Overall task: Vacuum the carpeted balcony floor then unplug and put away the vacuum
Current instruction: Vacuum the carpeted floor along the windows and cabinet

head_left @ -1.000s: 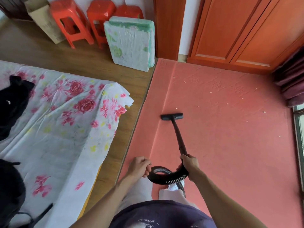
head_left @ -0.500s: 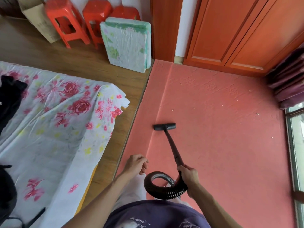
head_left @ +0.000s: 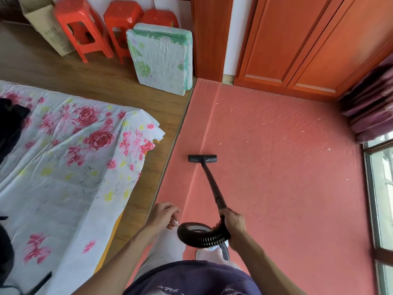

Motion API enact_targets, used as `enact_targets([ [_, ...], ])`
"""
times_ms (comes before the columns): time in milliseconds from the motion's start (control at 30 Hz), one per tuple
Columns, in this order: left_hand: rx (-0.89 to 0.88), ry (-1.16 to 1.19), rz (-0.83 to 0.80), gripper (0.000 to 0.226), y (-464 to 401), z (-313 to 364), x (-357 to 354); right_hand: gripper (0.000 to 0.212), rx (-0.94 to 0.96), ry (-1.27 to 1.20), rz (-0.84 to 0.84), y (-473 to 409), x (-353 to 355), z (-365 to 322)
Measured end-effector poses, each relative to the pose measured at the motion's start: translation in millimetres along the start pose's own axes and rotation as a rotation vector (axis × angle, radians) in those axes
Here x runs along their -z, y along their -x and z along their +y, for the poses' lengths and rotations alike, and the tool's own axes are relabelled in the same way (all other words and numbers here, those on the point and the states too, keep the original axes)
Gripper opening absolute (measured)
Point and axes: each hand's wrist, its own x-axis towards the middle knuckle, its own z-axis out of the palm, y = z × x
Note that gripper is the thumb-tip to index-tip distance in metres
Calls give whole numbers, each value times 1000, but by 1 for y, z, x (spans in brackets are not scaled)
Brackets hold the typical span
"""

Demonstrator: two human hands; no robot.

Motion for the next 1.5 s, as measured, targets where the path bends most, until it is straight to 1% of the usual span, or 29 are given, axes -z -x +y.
enact_targets([
  [133, 12, -3, -6, 18, 3, -2, 5, 22, -71, -46, -12, -13, -14, 3],
  [233, 19, 2, -3, 19, 2, -2, 11, 11, -84, -79, -13, -22, -22, -22],
  [333, 26, -1, 16, 20, -1, -3, 18, 10, -87, -119, 5, -27, -30, -39],
  [433, 23, -3, 31, 19, -5, -3, 21, 10, -110, -116, 0, -21, -31, -26],
  [533, 30, 3, 43, 19, -7, -1, 19, 15, -135, -75, 8, -17, -24, -4],
  [633, 20, -5, 28, 20, -8, 2, 15, 19, -119, -62, 13, -20, -16, -9],
  [733, 2, -41, 29, 20, -9, 5, 13, 7, -86, -173, 52, -27, -11, -36],
  [833, -7, -42, 26, 20, -11, 9, 12, 9, -35, -304, 150, -29, -7, -60],
  [900, -5, -23, 30, 20, -12, 12, 8, 8, -27, -340, 178, -21, -4, -62],
  [1033, -8, 39, 20, 19, -14, 21, -10, 10, -47, -221, 185, -10, 26, -26],
  [1100, -15, 35, -2, 18, -14, 25, -22, 14, -49, -160, 202, -5, 47, -7],
  [1133, -18, 30, -13, 18, -14, 26, -30, 13, -46, -152, 202, -2, 57, -1],
  [1233, -35, 29, -55, 17, -13, 33, -50, 10, -27, -179, 175, 6, 73, -1],
  [1367, -41, 2, -91, 15, -11, 41, -69, 10, -7, -250, 154, 11, 77, -10],
  [1500, -40, -17, -112, 15, -16, 51, -77, 14, 5, -190, 150, 6, 74, -7],
])
